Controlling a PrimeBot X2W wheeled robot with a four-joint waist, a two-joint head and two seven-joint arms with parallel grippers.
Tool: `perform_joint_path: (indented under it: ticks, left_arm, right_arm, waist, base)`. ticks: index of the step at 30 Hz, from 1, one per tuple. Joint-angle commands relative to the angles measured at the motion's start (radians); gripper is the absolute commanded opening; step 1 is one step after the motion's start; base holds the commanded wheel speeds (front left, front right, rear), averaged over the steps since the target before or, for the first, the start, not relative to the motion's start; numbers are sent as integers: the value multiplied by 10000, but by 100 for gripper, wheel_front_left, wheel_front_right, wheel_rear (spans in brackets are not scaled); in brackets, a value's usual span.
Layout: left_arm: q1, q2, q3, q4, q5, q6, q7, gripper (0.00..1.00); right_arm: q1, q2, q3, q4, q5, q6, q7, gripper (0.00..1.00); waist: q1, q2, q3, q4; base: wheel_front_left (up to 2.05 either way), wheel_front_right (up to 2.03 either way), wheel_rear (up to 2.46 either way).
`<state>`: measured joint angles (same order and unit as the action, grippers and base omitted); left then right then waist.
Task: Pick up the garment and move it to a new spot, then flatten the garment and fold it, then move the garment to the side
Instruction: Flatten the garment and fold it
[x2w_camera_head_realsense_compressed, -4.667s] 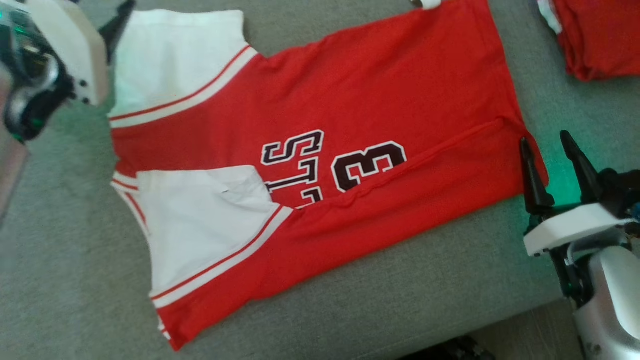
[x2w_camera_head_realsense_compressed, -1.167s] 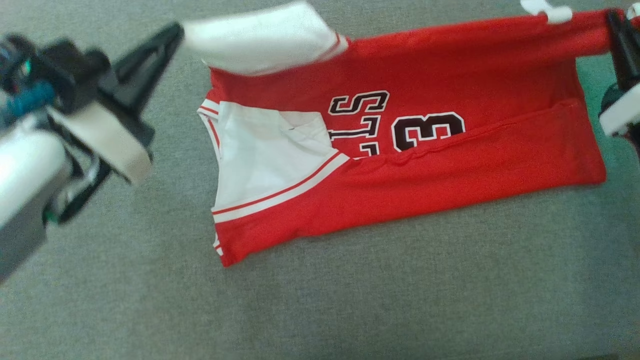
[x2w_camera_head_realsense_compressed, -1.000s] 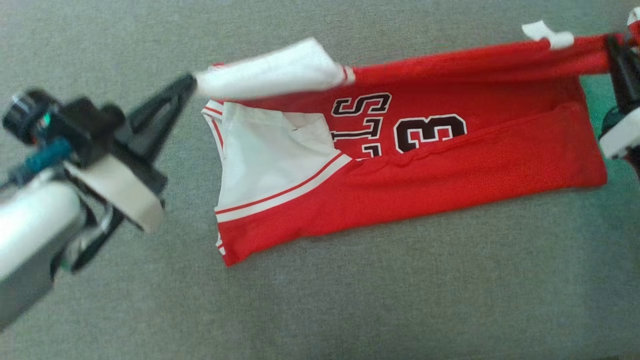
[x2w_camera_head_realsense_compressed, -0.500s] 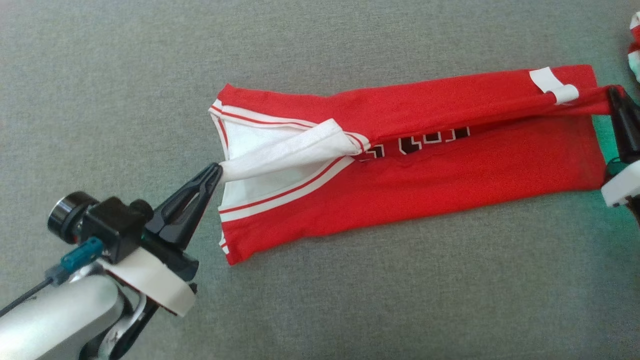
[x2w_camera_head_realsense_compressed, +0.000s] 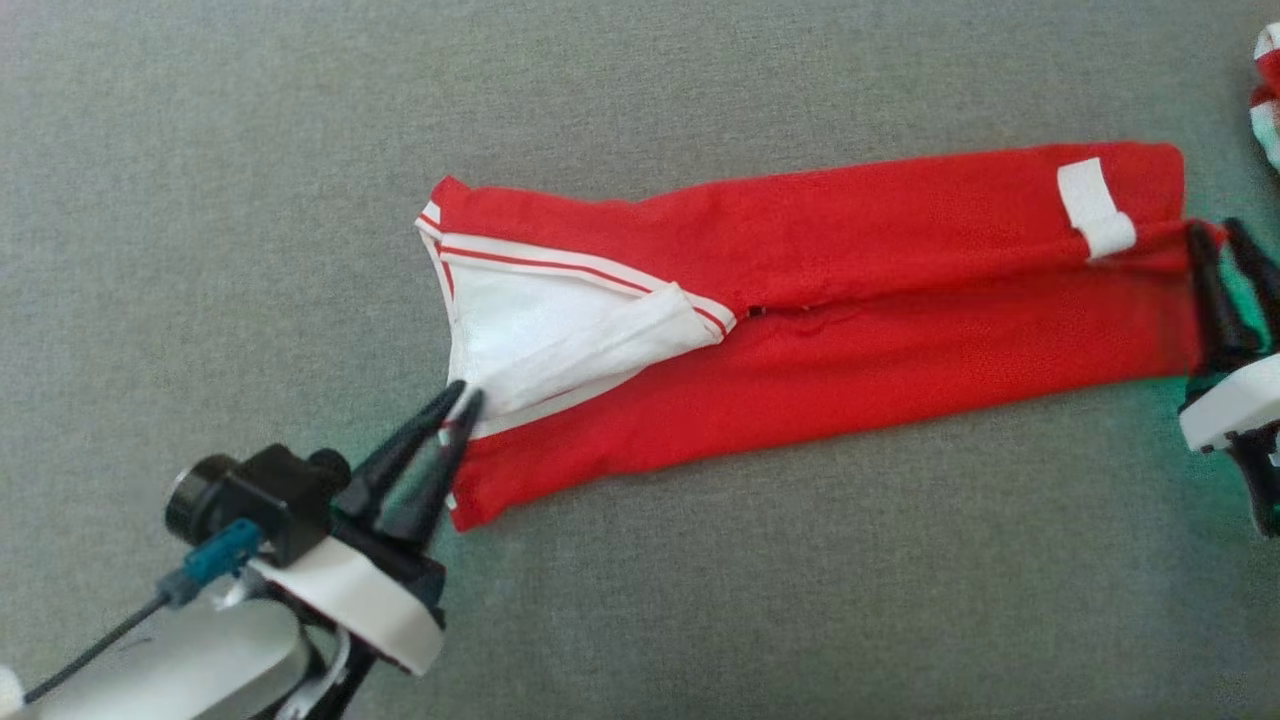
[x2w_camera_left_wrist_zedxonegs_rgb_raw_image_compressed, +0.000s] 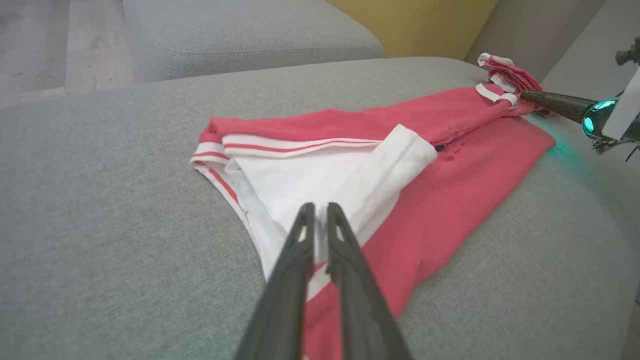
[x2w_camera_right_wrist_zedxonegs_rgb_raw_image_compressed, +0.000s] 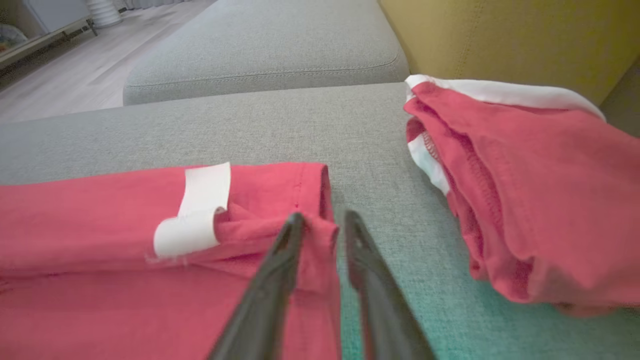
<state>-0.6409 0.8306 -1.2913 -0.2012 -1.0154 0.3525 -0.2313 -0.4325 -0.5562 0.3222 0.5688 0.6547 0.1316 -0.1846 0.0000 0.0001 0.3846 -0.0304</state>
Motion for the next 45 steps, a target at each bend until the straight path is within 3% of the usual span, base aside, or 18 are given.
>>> perform_joint_path:
  ticks: [1,5,8,13,17,22,27,28,34,35,37,38,45]
  left_arm:
    - [-6,145,545,-47,-54,70,-151,100]
    - [347,-550,1086,651,83,298,-277,100]
    - [802,-1211,2011,1040,579,607,-297,100]
    - [1967,-2437,3824,1418,2606,1135,-301,100]
    - [3096,-3541,5397,1228,4116,1212,-302,100]
    - [4136,-4482,6496,1013,5372,903,-303,100]
    - [4848,-5339,7157,1229,6304,106,-303,100]
    - [4969,-5612,7338,1370,6563,-214,-303,100]
    - [5278,-6217,8091,1554,7149,-873,-303,100]
    - [5326,-6294,8204,1575,7231,-971,-304,100]
    - [5407,-6440,8408,1612,7399,-1159,-304,100]
    - [5433,-6511,8501,1632,7479,-1248,-304,100]
    - [5550,-6899,9091,1702,7983,-1759,-304,100]
  right_arm:
    - [286,-151,-96,-152,-123,-9,-4,100]
    - [565,212,-569,-102,-340,-9,-123,100]
    - [890,491,-1081,-168,-502,-9,-295,100]
    - [1562,1111,-1981,-589,-774,-9,-483,100]
    - [1712,1472,-2566,-822,-962,-9,-268,100]
    - [1458,1741,-3437,-567,-1353,-9,59,100]
    - [1069,1873,-4398,502,-2033,-9,787,100]
    - [1059,1915,-4571,870,-2275,-9,1086,100]
    - [1425,2296,-4608,884,-2335,-9,1964,100]
    - [1487,2352,-4577,816,-2249,-9,2161,97]
    - [1595,2411,-4478,648,-2069,-9,2559,39]
    - [1635,2406,-4438,545,-1983,-9,2704,0]
    - [1678,2030,-4787,-160,-1755,-9,2560,0]
  waist:
    - [0,-1,-24,10]
    - [0,-1,-206,35]
    - [0,-1,-399,95]
    - [0,-1,-769,350]
    - [0,-1,-999,641]
    - [0,-1,-1159,957]
    - [0,-1,-1207,1353]
    - [0,-1,-1190,1489]
    - [0,-1,-1134,1552]
    - [0,-1,-1128,1540]
    - [0,-1,-1131,1509]
    - [0,-1,-1135,1491]
    - [0,-1,-1168,1259]
  base:
    - [0,0,0]
    - [0,0,0]
    - [0,0,0]
    - [0,0,0]
    - [0,0,0]
    - [0,0,0]
    - [0,0,0]
    - [0,0,0]
    - [0,0,0]
    - [0,0,0]
    - [0,0,0]
    - [0,0,0]
    - [0,0,0]
